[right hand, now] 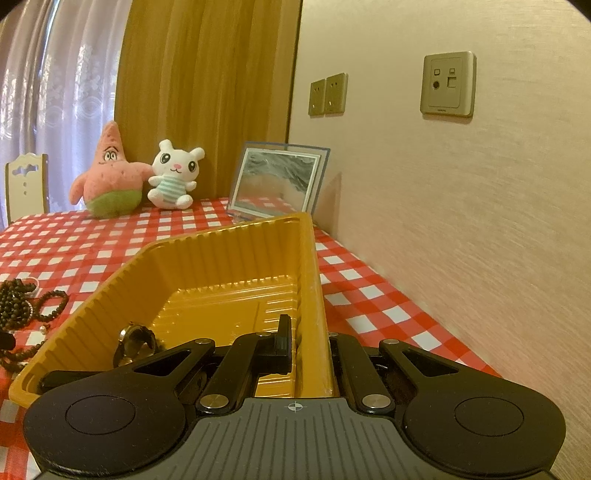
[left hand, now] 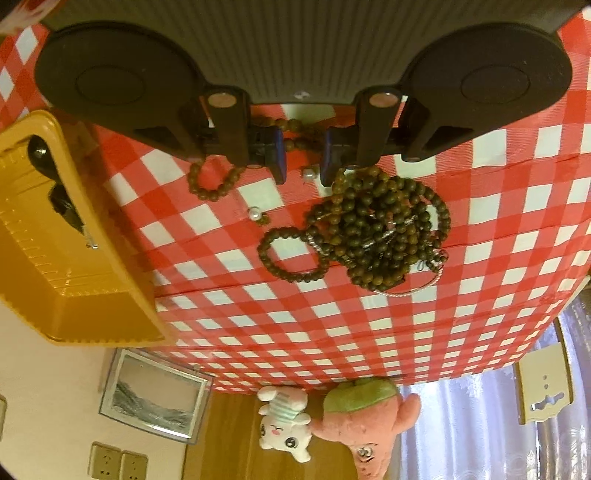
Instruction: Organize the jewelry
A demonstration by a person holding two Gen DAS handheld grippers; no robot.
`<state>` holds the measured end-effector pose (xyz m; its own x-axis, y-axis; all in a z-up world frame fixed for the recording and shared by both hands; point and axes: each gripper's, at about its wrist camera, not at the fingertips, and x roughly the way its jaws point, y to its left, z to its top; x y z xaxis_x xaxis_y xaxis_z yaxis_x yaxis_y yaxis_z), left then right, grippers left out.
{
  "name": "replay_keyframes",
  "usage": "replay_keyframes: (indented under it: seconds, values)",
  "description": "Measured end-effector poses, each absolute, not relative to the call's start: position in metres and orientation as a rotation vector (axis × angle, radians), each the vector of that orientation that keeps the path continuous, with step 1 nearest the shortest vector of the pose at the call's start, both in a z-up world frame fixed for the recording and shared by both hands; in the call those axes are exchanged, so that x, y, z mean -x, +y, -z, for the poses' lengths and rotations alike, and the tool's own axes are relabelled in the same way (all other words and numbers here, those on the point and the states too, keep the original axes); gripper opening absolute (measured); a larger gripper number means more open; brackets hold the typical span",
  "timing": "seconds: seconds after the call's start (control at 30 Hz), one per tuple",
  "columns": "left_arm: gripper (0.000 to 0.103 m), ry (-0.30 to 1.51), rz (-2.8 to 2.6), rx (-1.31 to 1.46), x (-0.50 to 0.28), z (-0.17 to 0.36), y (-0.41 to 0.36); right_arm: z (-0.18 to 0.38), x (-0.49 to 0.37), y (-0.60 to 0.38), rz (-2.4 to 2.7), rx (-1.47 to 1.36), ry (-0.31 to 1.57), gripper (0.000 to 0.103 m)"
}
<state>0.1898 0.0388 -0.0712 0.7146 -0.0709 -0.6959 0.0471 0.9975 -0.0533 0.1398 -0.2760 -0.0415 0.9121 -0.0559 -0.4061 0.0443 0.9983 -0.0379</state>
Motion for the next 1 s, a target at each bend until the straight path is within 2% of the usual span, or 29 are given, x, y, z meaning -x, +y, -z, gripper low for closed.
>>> replay_keyframes:
  seconds: [0.27, 0.33, 0.37, 0.63, 1.0]
  values:
    - [0.017, 0.763, 0.077, -0.004, -0.195, 0.075, 0.035, 0.042, -0.14, -0.276, 0.053, 0.03, 0.42, 0.005]
    - [0.014, 0.757, 0.075, -0.019, -0.195, 0.075, 0.034, 0.042, -0.14, -0.276, 0.053, 0.029, 0.421, 0.005]
    - [0.009, 0.752, 0.073, -0.035, -0.194, 0.076, 0.033, 0.042, -0.14, -0.276, 0.053, 0.029, 0.421, 0.005]
    - [0.008, 0.723, 0.088, -0.098, -0.185, 0.076, 0.026, 0.042, -0.14, -0.276, 0.053, 0.029, 0.42, 0.005]
    - [0.008, 0.651, 0.215, 0.041, -0.164, 0.035, 0.01, 0.038, -0.134, -0.273, 0.04, 0.034, 0.402, 0.005]
